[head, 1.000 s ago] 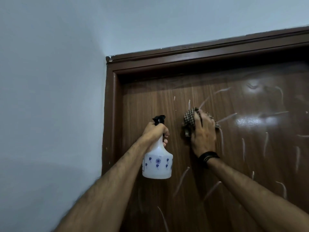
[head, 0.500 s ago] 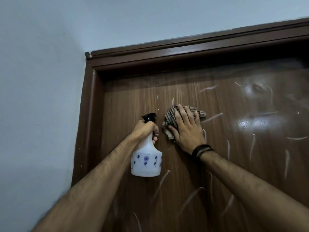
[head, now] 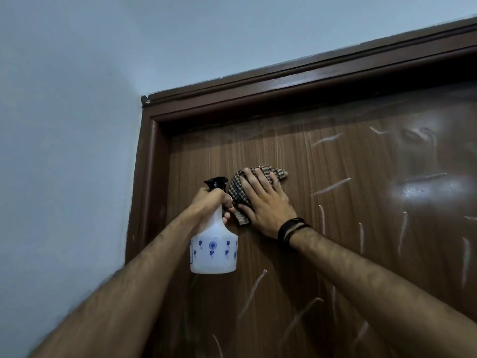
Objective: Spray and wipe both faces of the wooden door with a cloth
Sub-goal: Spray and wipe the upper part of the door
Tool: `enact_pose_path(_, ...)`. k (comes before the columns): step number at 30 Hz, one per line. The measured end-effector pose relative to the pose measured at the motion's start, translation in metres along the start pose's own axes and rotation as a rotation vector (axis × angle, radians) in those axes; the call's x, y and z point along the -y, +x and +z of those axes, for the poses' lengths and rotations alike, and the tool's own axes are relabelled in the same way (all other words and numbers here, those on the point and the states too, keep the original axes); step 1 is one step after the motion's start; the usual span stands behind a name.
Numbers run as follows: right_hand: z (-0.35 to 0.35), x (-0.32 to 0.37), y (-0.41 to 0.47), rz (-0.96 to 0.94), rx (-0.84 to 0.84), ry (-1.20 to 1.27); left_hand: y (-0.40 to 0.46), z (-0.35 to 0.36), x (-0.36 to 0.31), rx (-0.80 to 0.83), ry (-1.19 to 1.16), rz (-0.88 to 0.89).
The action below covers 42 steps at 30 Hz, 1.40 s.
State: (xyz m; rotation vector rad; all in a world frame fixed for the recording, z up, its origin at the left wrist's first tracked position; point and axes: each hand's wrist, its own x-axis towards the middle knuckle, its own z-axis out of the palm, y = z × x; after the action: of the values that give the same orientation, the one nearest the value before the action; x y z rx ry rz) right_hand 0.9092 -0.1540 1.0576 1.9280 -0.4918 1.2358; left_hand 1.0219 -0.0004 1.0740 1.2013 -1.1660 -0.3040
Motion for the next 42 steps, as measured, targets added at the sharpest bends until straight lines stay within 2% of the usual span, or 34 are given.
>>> enact_pose_path(2,-0.003,-0.01,0.0,0.007,0.01,-0.027,-0.004,-0.003,0.005,0.001,0.016,-0.012)
enact_pose_path(7,-0.028,-0.039,0.078,0.309,-0.037,0.011,-0.007,-0.011,0.0,0.01,0.02,0.006)
enact_pose_path(10,-0.032,-0.025,0.105,0.289,-0.005,0.06,-0.005,-0.016,-0.006,0.008,0.02,0.028)
enact_pose_path(14,-0.014,0.012,0.066,0.063,0.023,0.04,-0.003,-0.013,-0.012,0.02,-0.04,0.06)
enact_pose_path(19,-0.005,0.004,-0.003,0.002,0.07,-0.019,-0.012,0.002,-0.002,0.069,-0.037,0.034)
enact_pose_path(24,-0.038,-0.065,0.029,0.243,-0.006,-0.012,-0.015,0.022,-0.006,0.09,-0.012,0.045)
enact_pose_path(28,-0.046,-0.079,0.02,0.232,0.022,0.004,-0.014,0.041,-0.012,0.133,-0.033,0.057)
enact_pose_path(33,-0.031,-0.066,-0.071,0.19,0.005,-0.027,-0.013,0.073,-0.016,0.18,-0.047,0.081)
enact_pose_path(36,-0.036,-0.09,-0.086,0.243,0.019,-0.066,-0.014,0.095,-0.018,0.208,-0.031,0.083)
enact_pose_path(42,-0.062,-0.155,-0.046,0.483,-0.043,-0.058,-0.014,0.132,-0.032,0.249,0.009,0.087)
